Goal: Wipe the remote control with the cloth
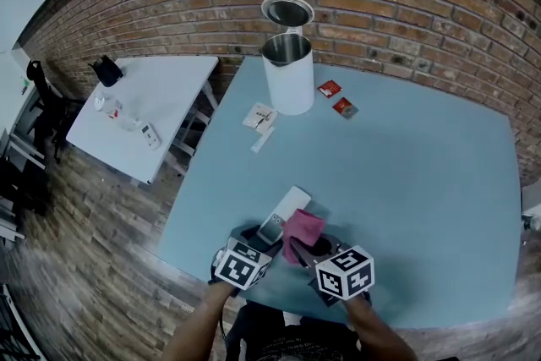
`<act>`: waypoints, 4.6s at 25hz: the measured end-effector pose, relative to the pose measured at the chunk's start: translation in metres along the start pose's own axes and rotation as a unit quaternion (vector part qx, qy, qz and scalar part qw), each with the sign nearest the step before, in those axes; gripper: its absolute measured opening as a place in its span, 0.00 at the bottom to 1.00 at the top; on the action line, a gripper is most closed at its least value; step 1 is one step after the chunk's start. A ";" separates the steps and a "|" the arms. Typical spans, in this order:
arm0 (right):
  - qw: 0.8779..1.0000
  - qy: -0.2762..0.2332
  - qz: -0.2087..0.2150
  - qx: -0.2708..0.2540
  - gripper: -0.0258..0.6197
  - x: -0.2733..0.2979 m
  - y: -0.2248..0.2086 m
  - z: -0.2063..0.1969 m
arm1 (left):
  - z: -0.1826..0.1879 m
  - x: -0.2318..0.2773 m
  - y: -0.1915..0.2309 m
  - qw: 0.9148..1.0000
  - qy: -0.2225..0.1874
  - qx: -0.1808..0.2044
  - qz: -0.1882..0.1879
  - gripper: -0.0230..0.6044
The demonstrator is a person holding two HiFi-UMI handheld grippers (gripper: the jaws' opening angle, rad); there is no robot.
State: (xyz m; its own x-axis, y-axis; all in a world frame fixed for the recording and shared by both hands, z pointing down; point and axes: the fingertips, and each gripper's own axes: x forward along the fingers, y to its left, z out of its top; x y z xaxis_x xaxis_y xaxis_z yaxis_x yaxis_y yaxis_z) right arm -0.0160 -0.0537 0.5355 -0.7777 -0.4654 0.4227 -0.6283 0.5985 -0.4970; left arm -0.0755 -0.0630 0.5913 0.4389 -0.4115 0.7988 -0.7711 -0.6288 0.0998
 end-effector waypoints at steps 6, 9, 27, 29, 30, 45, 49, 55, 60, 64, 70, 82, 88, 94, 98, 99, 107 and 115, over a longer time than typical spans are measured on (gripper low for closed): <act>0.999 -0.003 -0.041 -0.026 0.14 -0.025 -0.043 0.035 | -0.002 -0.002 -0.002 1.000 0.003 0.020 -0.018 0.48; 0.997 0.007 -0.063 -0.045 0.14 -0.035 -0.066 0.051 | -0.005 -0.001 -0.003 0.998 0.015 0.043 -0.034 0.48; 0.985 0.118 -0.064 -0.110 0.14 0.010 -0.112 0.058 | -0.009 -0.001 -0.006 0.986 0.067 0.124 -0.086 0.48; 0.983 0.124 -0.064 -0.122 0.14 0.016 -0.112 0.059 | -0.009 -0.001 -0.006 0.986 0.067 0.124 -0.087 0.48; 0.981 0.128 -0.065 -0.129 0.14 0.019 -0.112 0.060 | -0.008 0.000 -0.006 0.986 0.067 0.124 -0.088 0.48; 0.973 0.140 -0.080 -0.163 0.15 0.052 -0.115 0.074 | -0.007 0.000 -0.007 0.983 0.068 0.138 -0.100 0.48; 0.971 0.146 -0.086 -0.170 0.15 0.059 -0.118 0.076 | -0.010 0.001 -0.009 0.982 0.071 0.142 -0.103 0.48; 0.967 0.152 -0.085 -0.187 0.15 0.070 -0.118 0.085 | -0.009 0.002 -0.010 0.982 0.072 0.143 -0.103 0.48; 0.961 0.170 -0.064 -0.209 0.15 0.081 -0.107 0.083 | -0.008 0.002 -0.011 0.982 0.071 0.144 -0.103 0.48; 0.959 0.177 -0.049 -0.214 0.15 0.088 -0.098 0.081 | -0.009 0.002 -0.011 0.981 0.071 0.145 -0.104 0.48; 0.957 0.189 -0.021 -0.219 0.15 0.098 -0.083 0.076 | -0.008 0.003 -0.010 0.981 0.073 0.146 -0.105 0.48; 0.956 0.201 0.033 -0.213 0.15 0.113 -0.044 0.060 | -0.008 0.003 -0.010 0.981 0.075 0.145 -0.103 0.48; 0.955 0.201 0.053 -0.209 0.15 0.118 -0.024 0.053 | -0.009 0.002 -0.011 0.981 0.077 0.145 -0.103 0.48; 0.952 0.206 0.072 -0.214 0.15 0.127 -0.007 0.046 | -0.008 0.003 -0.010 0.981 0.078 0.145 -0.101 0.48; 0.951 0.207 0.081 -0.215 0.15 0.131 0.003 0.042 | -0.009 0.002 -0.010 0.981 0.078 0.145 -0.100 0.48; 0.951 0.207 0.083 -0.215 0.15 0.131 0.004 0.042 | -0.009 0.003 -0.011 0.981 0.078 0.145 -0.100 0.48; 0.953 0.198 0.090 -0.210 0.15 0.135 0.016 0.038 | -0.012 0.002 -0.009 0.981 0.078 0.146 -0.098 0.48; 0.983 0.083 0.019 -0.160 0.15 0.111 -0.015 0.082 | -0.004 -0.005 -0.006 0.987 0.046 0.060 -0.142 0.48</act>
State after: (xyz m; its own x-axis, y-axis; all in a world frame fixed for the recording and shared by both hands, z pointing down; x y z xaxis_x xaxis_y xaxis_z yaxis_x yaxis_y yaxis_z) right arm -0.0943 -0.1676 0.5275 -0.7693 -0.3429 0.5391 -0.5398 0.8002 -0.2613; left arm -0.0745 -0.0545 0.5894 0.5807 -0.1495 0.8003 -0.5613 -0.7855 0.2606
